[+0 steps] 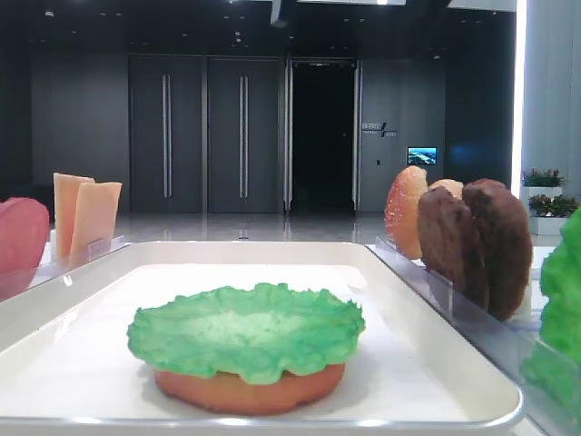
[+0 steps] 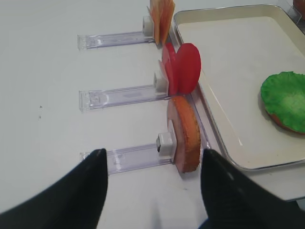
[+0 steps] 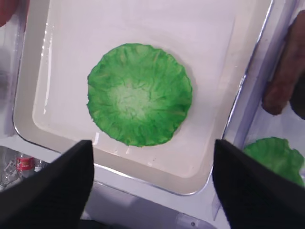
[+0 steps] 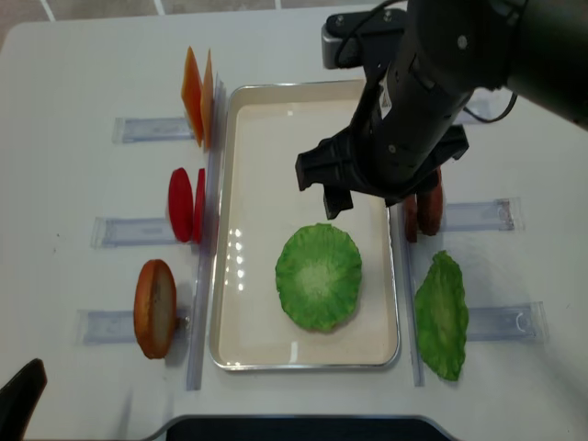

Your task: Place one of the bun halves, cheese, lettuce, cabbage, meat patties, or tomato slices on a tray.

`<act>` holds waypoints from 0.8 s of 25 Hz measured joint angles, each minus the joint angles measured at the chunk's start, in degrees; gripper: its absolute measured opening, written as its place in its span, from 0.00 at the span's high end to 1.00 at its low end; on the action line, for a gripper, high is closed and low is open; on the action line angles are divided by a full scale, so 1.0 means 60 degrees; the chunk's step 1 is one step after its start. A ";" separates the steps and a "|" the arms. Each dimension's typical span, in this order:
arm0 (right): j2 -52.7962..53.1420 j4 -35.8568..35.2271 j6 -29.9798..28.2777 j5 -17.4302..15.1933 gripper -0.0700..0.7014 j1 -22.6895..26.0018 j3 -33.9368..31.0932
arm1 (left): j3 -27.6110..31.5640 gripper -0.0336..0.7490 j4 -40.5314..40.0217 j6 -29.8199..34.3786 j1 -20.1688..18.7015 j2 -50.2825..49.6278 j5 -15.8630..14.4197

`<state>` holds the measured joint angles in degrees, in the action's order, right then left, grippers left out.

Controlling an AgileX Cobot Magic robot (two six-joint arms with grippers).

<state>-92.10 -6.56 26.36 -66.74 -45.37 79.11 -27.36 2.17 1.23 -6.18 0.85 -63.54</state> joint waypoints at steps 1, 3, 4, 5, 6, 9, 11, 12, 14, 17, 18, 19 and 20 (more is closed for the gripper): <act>0.0025 0.0103 0.0000 -0.0221 0.23 0.0000 0.0201 | 0.0000 0.36 0.0000 0.0000 0.0000 0.0000 0.0000; 0.0081 0.0258 0.0000 -0.0433 0.23 0.0000 0.0553 | 0.0000 0.36 0.0000 0.0000 0.0000 0.0000 0.0000; 0.0089 0.0356 0.0000 -0.0492 0.23 0.0000 0.0749 | 0.0000 0.36 0.0000 0.0000 0.0000 0.0000 0.0000; 0.0089 0.0437 0.0009 -0.0516 0.23 0.0000 0.0930 | 0.0000 0.36 0.0000 0.0000 0.0000 0.0000 0.0000; 0.0089 0.0487 0.0009 -0.0525 0.23 0.0000 0.1082 | 0.0000 0.36 0.0000 0.0000 0.0000 0.0000 0.0000; 0.0099 0.0497 -0.0014 -0.0536 0.23 0.0000 0.1366 | 0.0000 0.36 0.0000 0.0000 0.0000 0.0000 0.0000; 0.0106 0.0497 -0.0107 -0.0536 0.23 0.0000 0.1406 | 0.0000 0.36 0.0000 0.0000 0.0000 0.0000 0.0000; 0.0106 0.0497 -0.0176 -0.0545 0.23 0.0039 0.1416 | 0.0000 0.36 0.0000 0.0000 0.0000 0.0000 0.0000; 0.0106 0.0488 -0.0325 -0.0545 0.23 0.0173 0.1423 | 0.0000 0.36 0.0000 0.0000 0.0000 0.0000 0.0000; 0.0106 0.0488 -0.0571 -0.0553 0.23 0.0619 0.1434 | 0.0000 0.36 0.0000 0.0000 0.0000 0.0000 0.0000; 0.0125 0.0488 -0.0692 -0.0553 0.23 0.0833 0.1434 | 0.0000 0.36 0.0000 0.0000 0.0000 0.0000 0.0000; 0.0148 0.0488 -0.0805 -0.0553 0.23 0.1028 0.1434 | 0.0000 0.36 0.0000 0.0000 0.0000 0.0000 0.0000; 0.0189 0.0488 -0.0927 -0.0553 0.23 0.1278 0.1434 | 0.0000 0.36 0.0000 0.0000 0.0000 0.0000 0.0000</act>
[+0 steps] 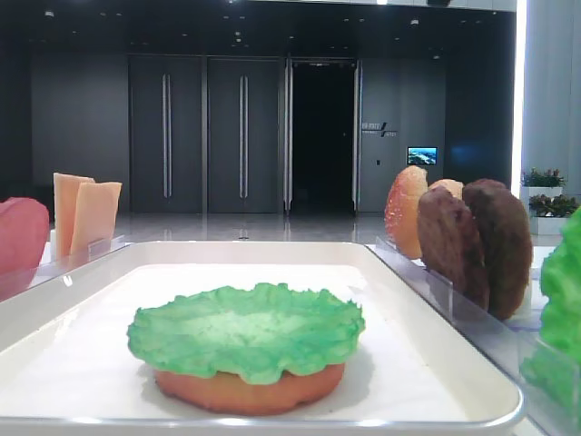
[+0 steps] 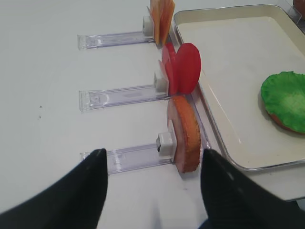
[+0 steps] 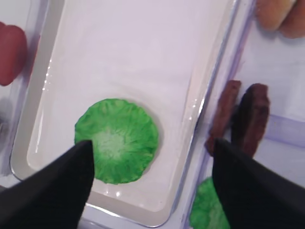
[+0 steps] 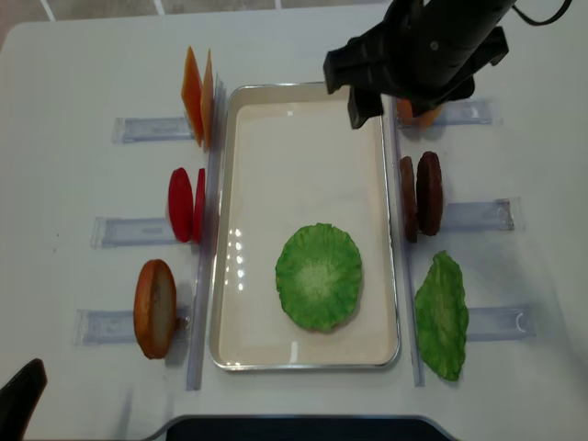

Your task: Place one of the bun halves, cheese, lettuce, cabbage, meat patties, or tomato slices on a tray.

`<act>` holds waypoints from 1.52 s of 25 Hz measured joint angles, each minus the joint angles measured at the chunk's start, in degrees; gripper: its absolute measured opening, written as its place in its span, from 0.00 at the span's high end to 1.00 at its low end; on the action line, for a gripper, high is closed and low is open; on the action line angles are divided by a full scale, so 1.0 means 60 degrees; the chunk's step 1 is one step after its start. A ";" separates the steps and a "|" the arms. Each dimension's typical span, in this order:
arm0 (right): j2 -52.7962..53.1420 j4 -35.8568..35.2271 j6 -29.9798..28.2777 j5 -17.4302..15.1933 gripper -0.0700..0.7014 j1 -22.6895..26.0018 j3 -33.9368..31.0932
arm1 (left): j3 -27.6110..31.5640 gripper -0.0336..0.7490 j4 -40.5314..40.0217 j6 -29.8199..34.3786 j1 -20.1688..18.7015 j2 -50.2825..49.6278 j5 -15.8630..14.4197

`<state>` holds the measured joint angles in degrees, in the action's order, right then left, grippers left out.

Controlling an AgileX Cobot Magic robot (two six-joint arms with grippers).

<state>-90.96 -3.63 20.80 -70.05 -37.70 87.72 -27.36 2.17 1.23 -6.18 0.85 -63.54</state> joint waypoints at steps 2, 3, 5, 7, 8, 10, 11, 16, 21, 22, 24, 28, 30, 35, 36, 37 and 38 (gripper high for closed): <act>0.0097 0.0000 -0.0282 0.0000 0.23 0.0516 0.0000 | 0.0000 0.36 0.0000 0.0000 0.0000 0.0000 0.0000; 0.0162 0.0011 -0.0435 0.0000 0.23 0.0811 0.0000 | 0.0000 0.36 0.0000 0.0000 0.0000 0.0000 0.0000; 0.0271 0.0035 -0.0711 0.0000 0.23 0.1398 0.0000 | 0.0000 0.36 0.0000 0.0000 0.0000 0.0000 0.0000; 0.0388 0.0178 -0.0998 0.0000 0.23 0.1919 0.0000 | 0.0000 0.36 0.0000 0.0000 0.0000 0.0000 0.0000; 0.0449 0.0279 -0.1146 0.0000 0.23 0.2189 0.0000 | 0.0000 0.36 0.0000 0.0000 0.0000 0.0000 0.0000; 0.0568 0.0519 -0.1302 0.0000 0.23 0.2644 0.0000 | 0.0000 0.36 0.0000 0.0000 0.0000 0.0000 0.0000; 0.0644 0.0605 -0.1415 0.0000 0.23 0.2888 0.0000 | 0.0000 0.36 0.0000 0.0000 0.0000 0.0000 0.0000; 0.0984 0.0874 -0.1846 0.0000 0.23 0.4129 0.0000 | 0.0000 0.36 0.0000 0.0000 0.0000 0.0000 0.0000; 0.1224 0.0885 -0.2064 0.0000 0.23 0.5117 0.0000 | 0.0000 0.36 0.0000 0.0000 0.0000 0.0000 0.0000; 0.1246 0.0893 -0.2096 0.0000 0.23 0.5280 0.0000 | 0.0000 0.36 0.0000 0.0000 0.0000 0.0000 0.0000; 0.1245 0.0893 -0.2150 0.0000 0.23 0.5507 0.0000 | 0.0000 0.36 0.0000 0.0000 0.0000 0.0000 0.0000; 0.1255 0.0905 -0.2278 0.0000 0.23 0.5621 0.0000 | 0.0000 0.36 0.0000 0.0000 0.0000 0.0000 0.0000; 0.1363 0.0895 -0.2307 0.0012 0.23 0.5621 -0.0115 | 0.0000 0.36 0.0000 0.0000 0.0000 0.0000 0.0000; 0.2215 0.0885 -0.2375 0.0013 0.23 0.5621 -0.1105 | 0.0000 0.36 0.0000 0.0000 0.0000 0.0000 0.0000; 0.2433 0.0885 -0.2412 0.0003 0.23 0.5621 -0.1375 | 0.0000 0.36 0.0000 0.0000 0.0000 0.0000 0.0000; 0.2626 0.0885 -0.2468 -0.0011 0.23 0.5621 -0.1644 | 0.0000 0.36 0.0000 0.0000 0.0000 0.0000 0.0000; 0.2882 0.0885 -0.2503 -0.0002 0.23 0.5621 -0.1916 | 0.0000 0.36 0.0000 -0.0038 0.0000 0.0000 0.0000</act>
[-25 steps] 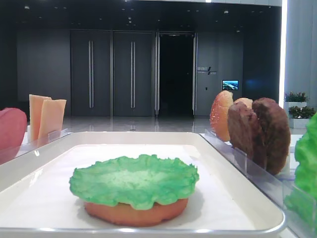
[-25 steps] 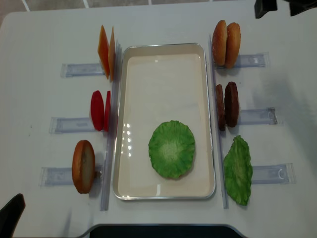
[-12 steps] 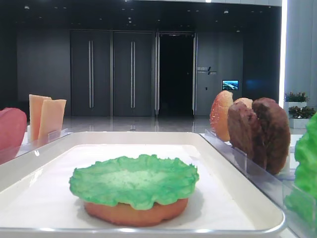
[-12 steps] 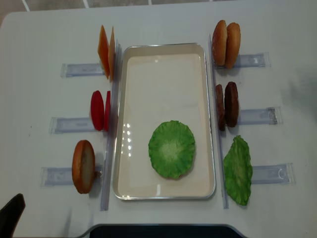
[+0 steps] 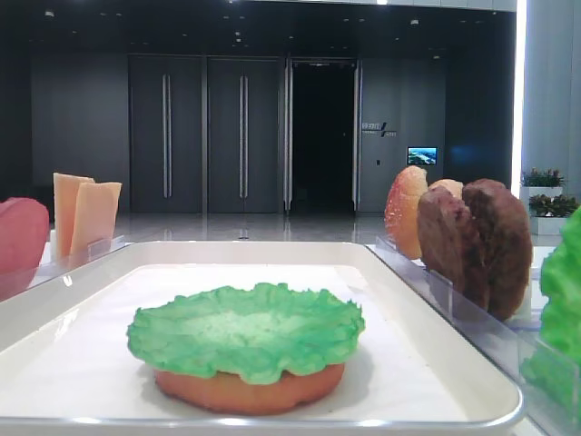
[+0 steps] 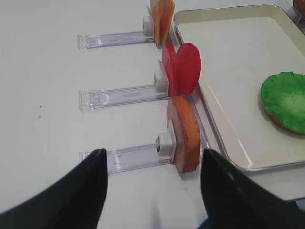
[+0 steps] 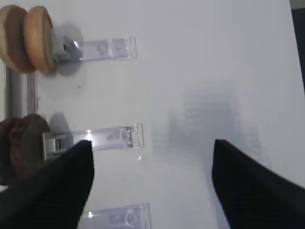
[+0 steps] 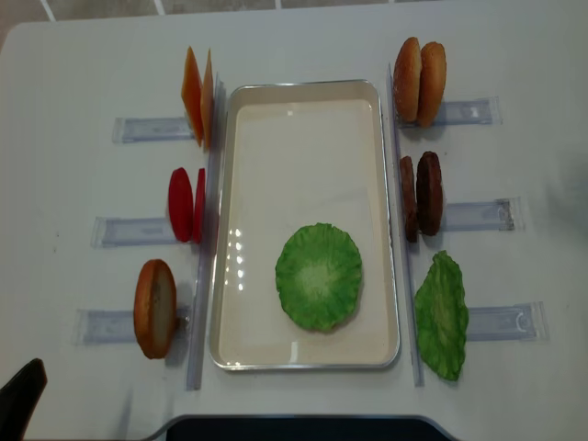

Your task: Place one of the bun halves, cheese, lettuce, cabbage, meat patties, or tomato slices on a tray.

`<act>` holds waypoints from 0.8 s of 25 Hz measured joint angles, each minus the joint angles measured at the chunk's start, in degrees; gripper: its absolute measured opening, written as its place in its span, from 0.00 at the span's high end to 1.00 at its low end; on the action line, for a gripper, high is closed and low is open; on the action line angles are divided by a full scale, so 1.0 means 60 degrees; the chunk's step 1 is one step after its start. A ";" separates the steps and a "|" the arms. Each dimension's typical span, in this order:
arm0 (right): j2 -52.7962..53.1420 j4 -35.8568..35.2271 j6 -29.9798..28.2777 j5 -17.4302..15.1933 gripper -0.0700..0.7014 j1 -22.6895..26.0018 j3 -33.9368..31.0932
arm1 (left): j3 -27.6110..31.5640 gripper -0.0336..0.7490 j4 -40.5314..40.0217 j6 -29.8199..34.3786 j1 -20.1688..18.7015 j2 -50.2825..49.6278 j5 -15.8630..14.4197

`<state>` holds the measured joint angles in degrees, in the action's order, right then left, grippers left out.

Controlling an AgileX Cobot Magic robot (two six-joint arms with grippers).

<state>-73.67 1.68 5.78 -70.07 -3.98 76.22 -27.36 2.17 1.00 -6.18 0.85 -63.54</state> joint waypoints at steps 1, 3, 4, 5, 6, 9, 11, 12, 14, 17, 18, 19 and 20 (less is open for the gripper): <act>0.0283 0.0000 -0.0023 0.0000 0.23 0.0000 -0.0227 | 0.0000 0.36 0.0000 -0.0026 0.0000 0.0000 0.0000; 0.0883 0.0000 -0.0052 0.0000 0.23 0.0000 -0.0759 | 0.0000 0.36 0.0000 -0.0043 0.0000 0.0000 0.0000; 0.1242 0.0000 -0.0065 -0.0010 0.23 0.0000 -0.0974 | 0.0000 0.36 0.0000 -0.0048 0.0000 0.0000 0.0000; 0.1613 0.0000 -0.0076 -0.0010 0.23 0.0000 -0.1212 | 0.0000 0.36 0.0000 -0.0056 0.0000 0.0000 0.0000; 0.1924 0.0000 -0.0085 -0.0010 0.23 0.0000 -0.1431 | 0.0000 0.36 0.0000 -0.0061 0.0000 0.0000 0.0000; 0.2963 0.0000 -0.0095 -0.0020 0.23 0.0000 -0.2000 | 0.0000 0.36 0.0000 -0.0068 0.0000 0.0000 0.0000; 0.3672 0.0000 -0.0095 -0.0011 0.23 0.0000 -0.2314 | 0.0000 0.36 0.0000 -0.0068 0.0000 0.0000 0.0000; 0.4089 0.0000 -0.0095 -0.0011 0.23 0.0000 -0.2492 | 0.0000 0.36 0.0000 -0.0068 0.0000 0.0000 0.0000; 0.4942 0.0000 -0.0095 -0.0023 0.23 0.0000 -0.2769 | 0.0000 0.36 0.0000 -0.0068 0.0000 0.0000 0.0000; 0.5903 0.0000 -0.0087 -0.0020 0.23 0.0000 -0.3272 | 0.0000 0.36 0.0000 -0.0068 0.0000 0.0000 0.0000; 0.6223 0.0000 -0.0087 -0.0020 0.23 0.0000 -0.3420 | 0.0000 0.36 0.0000 -0.0068 0.0000 0.0000 0.0000; 0.6540 0.0000 -0.0087 -0.0020 0.23 0.0000 -0.3588 | 0.0000 0.36 0.0000 -0.0068 0.0000 0.0000 0.0000; 0.6804 0.0000 -0.0087 -0.0023 0.23 0.0000 -0.3736 | 0.0000 0.36 0.0000 -0.0068 0.0000 0.0000 0.0000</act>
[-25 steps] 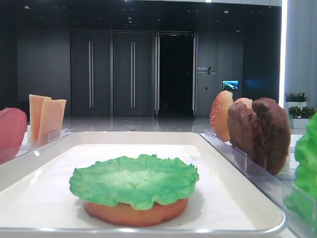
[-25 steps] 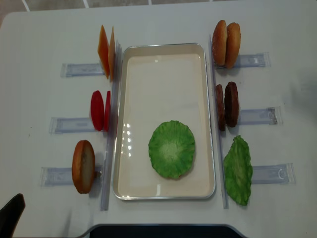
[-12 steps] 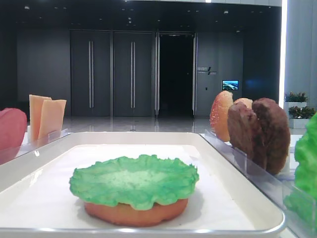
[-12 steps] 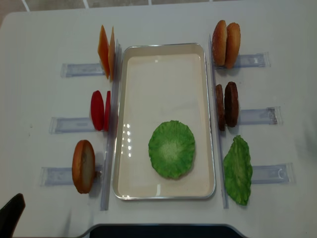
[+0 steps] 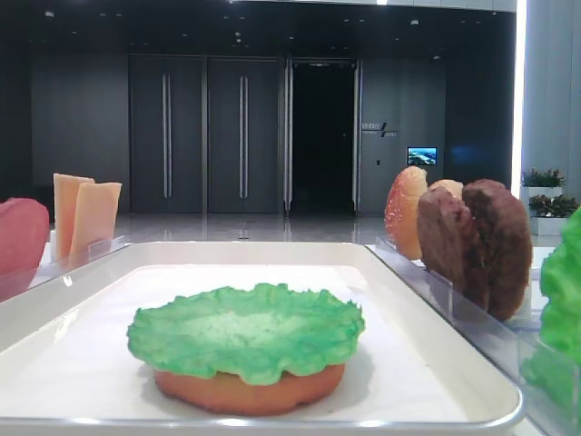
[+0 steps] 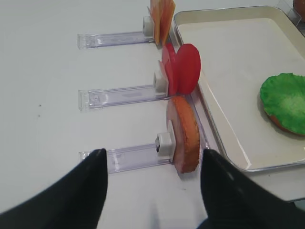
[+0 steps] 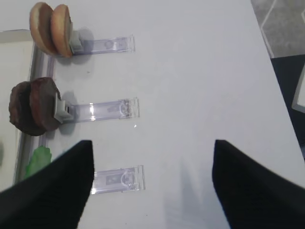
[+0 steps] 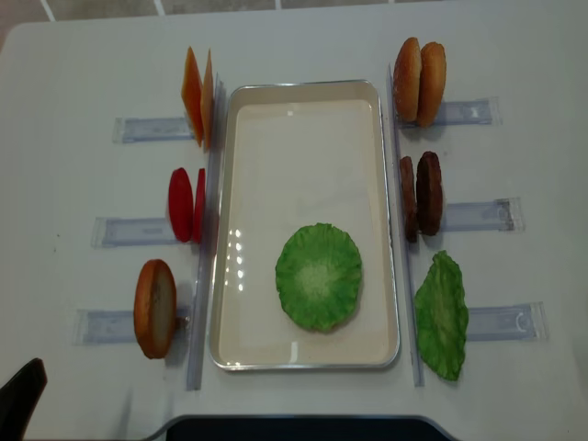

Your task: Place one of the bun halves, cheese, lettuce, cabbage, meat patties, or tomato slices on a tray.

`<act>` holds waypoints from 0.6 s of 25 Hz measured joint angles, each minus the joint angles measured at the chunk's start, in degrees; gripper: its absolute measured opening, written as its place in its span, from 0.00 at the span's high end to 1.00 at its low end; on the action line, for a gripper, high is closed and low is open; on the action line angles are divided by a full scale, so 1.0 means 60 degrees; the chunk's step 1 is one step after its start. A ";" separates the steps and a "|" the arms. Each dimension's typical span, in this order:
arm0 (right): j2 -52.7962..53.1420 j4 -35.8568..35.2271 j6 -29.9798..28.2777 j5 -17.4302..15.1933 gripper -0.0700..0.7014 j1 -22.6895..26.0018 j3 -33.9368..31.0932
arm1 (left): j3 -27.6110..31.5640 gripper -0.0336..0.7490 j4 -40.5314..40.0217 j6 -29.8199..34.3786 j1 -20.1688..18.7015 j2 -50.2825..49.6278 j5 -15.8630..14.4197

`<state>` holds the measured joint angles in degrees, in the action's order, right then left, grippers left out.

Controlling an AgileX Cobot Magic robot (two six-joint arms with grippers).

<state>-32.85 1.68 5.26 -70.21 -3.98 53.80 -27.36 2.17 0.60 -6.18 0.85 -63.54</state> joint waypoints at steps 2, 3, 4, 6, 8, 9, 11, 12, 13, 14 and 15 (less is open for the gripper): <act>0.0623 -0.0008 0.0000 0.0000 0.23 0.0000 -0.0275 | 0.0000 0.36 0.0000 0.0000 0.0000 0.0000 0.0000; 0.0934 -0.0032 -0.0012 0.0000 0.23 0.0000 -0.0433 | 0.0000 0.36 0.0000 0.0000 0.0000 0.0000 0.0000; 0.1185 -0.0065 -0.0034 0.0000 0.23 0.0000 -0.0598 | 0.0000 0.36 0.0000 0.0000 0.0000 0.0000 0.0000; 0.1771 -0.0195 -0.0132 -0.0008 0.23 0.0000 -0.0894 | 0.0000 0.36 0.0000 0.0000 0.0000 0.0000 0.0000; 0.2306 -0.0280 -0.0277 -0.0008 0.23 0.0000 -0.1212 | 0.0000 0.36 0.0000 0.0000 0.0000 0.0000 0.0000; 0.2600 -0.0280 -0.0322 -0.0018 0.23 0.0000 -0.1381 | 0.0000 0.36 0.0000 0.0000 0.0000 0.0000 0.0000; 0.3148 -0.0280 -0.0398 -0.0018 0.23 0.0000 -0.1691 | 0.0000 0.36 0.0000 0.0000 0.0000 0.0000 0.0000; 0.3453 -0.0280 -0.0424 -0.0027 0.23 0.0000 -0.1813 | 0.0000 0.36 0.0000 0.0000 0.0000 0.0000 0.0000; 0.3755 -0.0280 -0.0448 -0.0015 0.23 0.0000 -0.1959 | 0.0000 0.36 0.0000 0.0000 0.0000 0.0000 0.0000; 0.4006 -0.0280 -0.0460 -0.0030 0.23 0.0000 -0.2095 | 0.0000 0.36 0.0000 0.0000 0.0000 0.0000 0.0000; 0.4289 -0.0280 -0.0501 -0.0030 0.23 0.0000 -0.2195 | 0.0000 0.36 0.0000 0.0000 0.0000 0.0000 0.0000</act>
<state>-7.12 0.00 2.26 -70.39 -3.98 40.64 -27.36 2.17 0.60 -6.18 0.85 -63.54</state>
